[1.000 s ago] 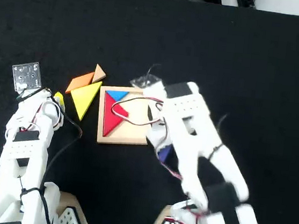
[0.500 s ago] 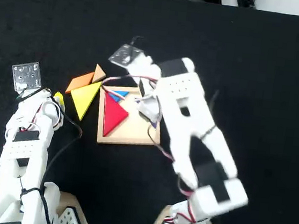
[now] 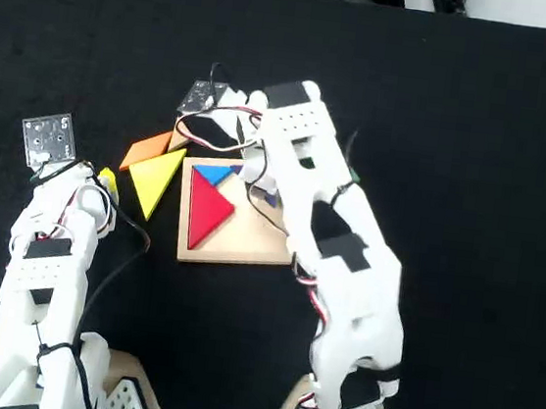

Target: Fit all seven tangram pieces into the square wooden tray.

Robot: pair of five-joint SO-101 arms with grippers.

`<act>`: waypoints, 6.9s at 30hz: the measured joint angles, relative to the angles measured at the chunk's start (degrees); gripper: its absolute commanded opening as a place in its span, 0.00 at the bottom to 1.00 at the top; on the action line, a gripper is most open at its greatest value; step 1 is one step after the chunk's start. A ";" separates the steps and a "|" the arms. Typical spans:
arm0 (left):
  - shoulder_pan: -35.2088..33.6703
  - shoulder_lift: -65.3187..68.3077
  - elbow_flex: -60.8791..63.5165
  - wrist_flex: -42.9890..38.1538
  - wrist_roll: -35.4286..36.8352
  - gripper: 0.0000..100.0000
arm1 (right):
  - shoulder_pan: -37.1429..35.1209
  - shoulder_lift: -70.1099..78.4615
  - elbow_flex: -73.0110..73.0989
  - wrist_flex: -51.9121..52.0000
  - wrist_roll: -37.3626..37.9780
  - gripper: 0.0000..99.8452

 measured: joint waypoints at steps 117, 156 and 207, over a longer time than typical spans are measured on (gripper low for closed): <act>0.00 0.35 0.00 0.00 0.00 0.15 | 18.99 17.32 -25.67 12.22 -15.21 0.28; 0.00 0.53 0.00 0.00 0.00 0.15 | 17.85 26.29 -40.35 14.42 -14.42 0.01; -0.18 0.53 0.00 0.00 0.00 0.15 | -7.56 23.56 -38.68 14.42 -22.07 0.09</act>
